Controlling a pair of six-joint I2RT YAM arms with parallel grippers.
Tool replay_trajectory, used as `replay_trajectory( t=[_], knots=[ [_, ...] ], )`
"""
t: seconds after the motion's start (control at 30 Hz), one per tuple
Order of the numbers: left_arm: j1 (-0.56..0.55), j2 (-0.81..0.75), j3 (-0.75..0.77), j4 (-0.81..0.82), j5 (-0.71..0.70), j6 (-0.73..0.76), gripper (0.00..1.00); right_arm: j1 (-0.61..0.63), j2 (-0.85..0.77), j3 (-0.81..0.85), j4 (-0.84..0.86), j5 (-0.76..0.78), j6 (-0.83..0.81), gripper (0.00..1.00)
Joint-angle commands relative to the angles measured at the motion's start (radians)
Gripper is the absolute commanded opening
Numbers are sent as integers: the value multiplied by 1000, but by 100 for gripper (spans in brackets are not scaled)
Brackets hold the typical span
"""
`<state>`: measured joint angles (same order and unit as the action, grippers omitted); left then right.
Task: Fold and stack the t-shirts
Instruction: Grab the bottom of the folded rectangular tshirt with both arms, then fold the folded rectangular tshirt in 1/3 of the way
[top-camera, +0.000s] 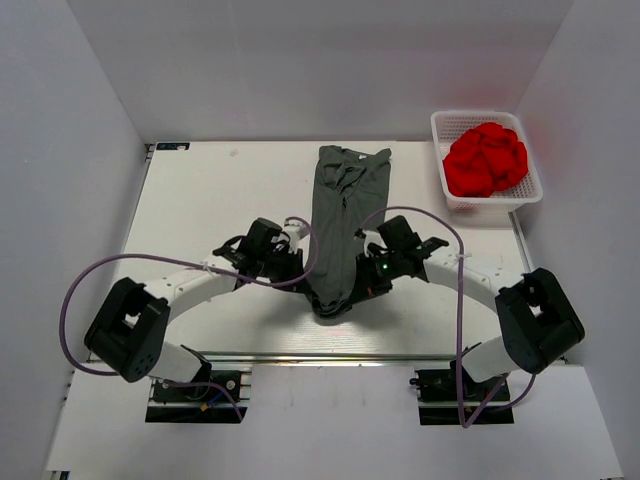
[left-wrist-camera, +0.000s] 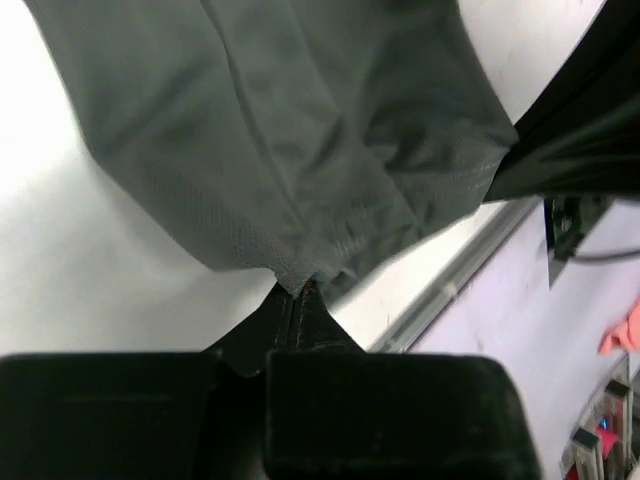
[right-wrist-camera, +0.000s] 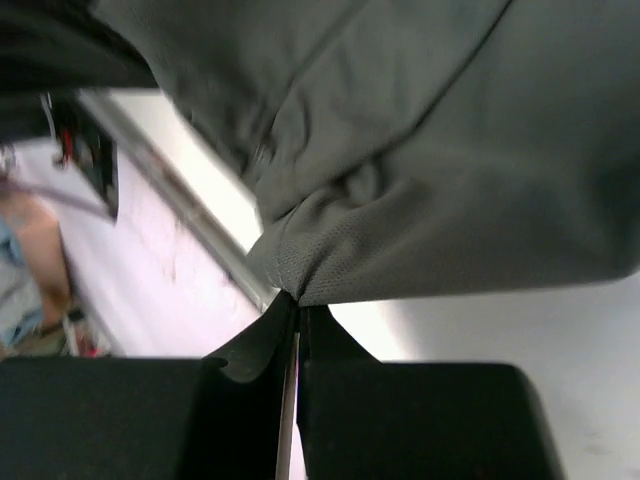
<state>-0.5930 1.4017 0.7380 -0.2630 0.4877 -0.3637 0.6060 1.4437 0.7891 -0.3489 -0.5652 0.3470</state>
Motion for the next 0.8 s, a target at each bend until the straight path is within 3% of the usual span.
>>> replay_trajectory(
  t=[0.0,0.13,0.5,0.77],
  knots=[
    [9,46,137,16,-66,-7,0,-28,17,93,-15,91,-19,0],
    [18,109,231,36,-86,-7,0,-57,6,163,-9,139,-20,0],
    [84,316,579,-62,-305,-7,0,-193,101,332,-4,300,-13,0],
    [133,462,767,-74,-302,23,0,-273,187,433,25,304,-8,0]
  ],
)
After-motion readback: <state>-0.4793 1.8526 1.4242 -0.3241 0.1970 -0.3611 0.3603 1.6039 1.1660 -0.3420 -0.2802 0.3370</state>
